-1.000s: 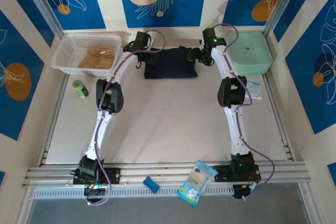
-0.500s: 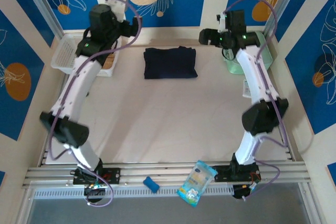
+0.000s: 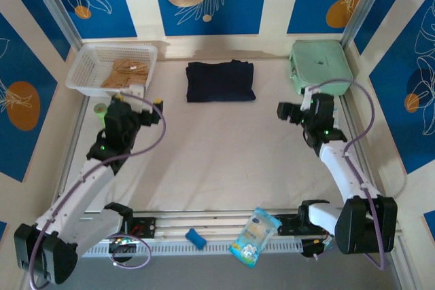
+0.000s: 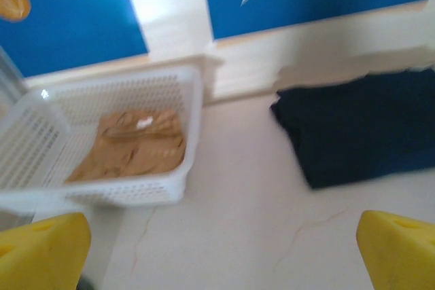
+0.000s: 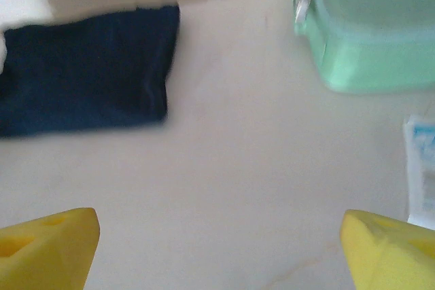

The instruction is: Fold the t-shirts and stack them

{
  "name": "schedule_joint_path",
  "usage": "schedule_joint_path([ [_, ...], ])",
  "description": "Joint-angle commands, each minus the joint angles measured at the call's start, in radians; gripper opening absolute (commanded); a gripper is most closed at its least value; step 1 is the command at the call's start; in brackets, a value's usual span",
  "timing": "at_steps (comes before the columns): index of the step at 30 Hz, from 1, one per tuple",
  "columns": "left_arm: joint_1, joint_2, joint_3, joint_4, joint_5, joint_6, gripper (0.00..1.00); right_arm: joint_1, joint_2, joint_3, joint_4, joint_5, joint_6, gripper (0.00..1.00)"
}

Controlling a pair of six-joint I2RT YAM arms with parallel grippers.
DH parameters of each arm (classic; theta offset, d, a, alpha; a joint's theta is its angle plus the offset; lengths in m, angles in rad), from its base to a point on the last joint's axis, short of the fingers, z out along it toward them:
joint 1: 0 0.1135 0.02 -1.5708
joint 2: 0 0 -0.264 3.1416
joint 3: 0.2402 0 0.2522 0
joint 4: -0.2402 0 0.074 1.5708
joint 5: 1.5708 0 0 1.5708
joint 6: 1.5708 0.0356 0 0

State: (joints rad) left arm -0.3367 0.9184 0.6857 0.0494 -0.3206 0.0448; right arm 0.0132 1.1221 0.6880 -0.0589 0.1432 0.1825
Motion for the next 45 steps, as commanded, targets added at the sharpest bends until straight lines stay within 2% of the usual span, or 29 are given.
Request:
schedule_joint_path([
  [1, -0.002, -0.051, -0.206, 0.286, -0.125, 0.074, 0.99, -0.015, 0.027, -0.122, 0.295, -0.054, -0.018, 0.92],
  [3, 0.009, -0.059, -0.335, 0.436, -0.175, 0.072, 0.99, -0.016, 0.062, -0.202, 0.433, -0.027, -0.021, 0.92],
  [7, 0.048, 0.023, -0.518, 0.704, -0.155, 0.102, 0.99, -0.013, 0.158, -0.336, 0.752, -0.026, -0.072, 0.92],
  [10, 0.11, 0.174, -0.568, 0.865, -0.06, 0.092, 0.99, -0.016, 0.23, -0.373, 0.906, -0.072, -0.084, 0.91],
  [13, 0.142, 0.376, -0.584, 1.132, 0.029, 0.081, 0.99, -0.012, 0.378, -0.405, 1.104, -0.102, -0.102, 0.91],
  [14, 0.147, 0.446, -0.575, 1.211, 0.036, 0.079, 0.99, -0.006, 0.427, -0.412, 1.187, -0.122, -0.105, 1.0],
  [15, 0.151, 0.505, -0.563, 1.259, 0.044, 0.07, 0.99, 0.003, 0.414, -0.402, 1.138, -0.119, -0.118, 0.99],
  [16, 0.157, 0.579, -0.542, 1.295, 0.057, 0.065, 0.99, 0.004, 0.373, -0.368, 1.005, -0.129, -0.137, 0.99],
  [18, 0.157, 0.722, -0.501, 1.357, 0.088, 0.081, 1.0, -0.006, 0.403, -0.33, 0.982, -0.192, -0.143, 0.99],
  [19, 0.145, 0.705, -0.466, 1.279, 0.057, 0.101, 0.99, -0.02, 0.396, -0.314, 0.939, -0.208, -0.134, 0.99],
  [21, 0.171, 0.638, -0.395, 1.026, 0.121, 0.064, 0.99, -0.046, 0.405, -0.286, 0.905, -0.239, -0.106, 0.99],
  [24, 0.241, 0.642, -0.313, 0.881, 0.196, 0.003, 0.99, -0.047, 0.402, -0.278, 0.882, -0.211, -0.093, 0.99],
  [29, 0.258, 0.645, -0.313, 0.891, 0.215, -0.006, 0.99, -0.036, 0.4, -0.27, 0.86, -0.156, -0.087, 0.99],
  [45, 0.259, 0.646, -0.31, 0.888, 0.224, -0.005, 0.99, -0.035, 0.401, -0.268, 0.861, -0.152, -0.088, 0.99],
])
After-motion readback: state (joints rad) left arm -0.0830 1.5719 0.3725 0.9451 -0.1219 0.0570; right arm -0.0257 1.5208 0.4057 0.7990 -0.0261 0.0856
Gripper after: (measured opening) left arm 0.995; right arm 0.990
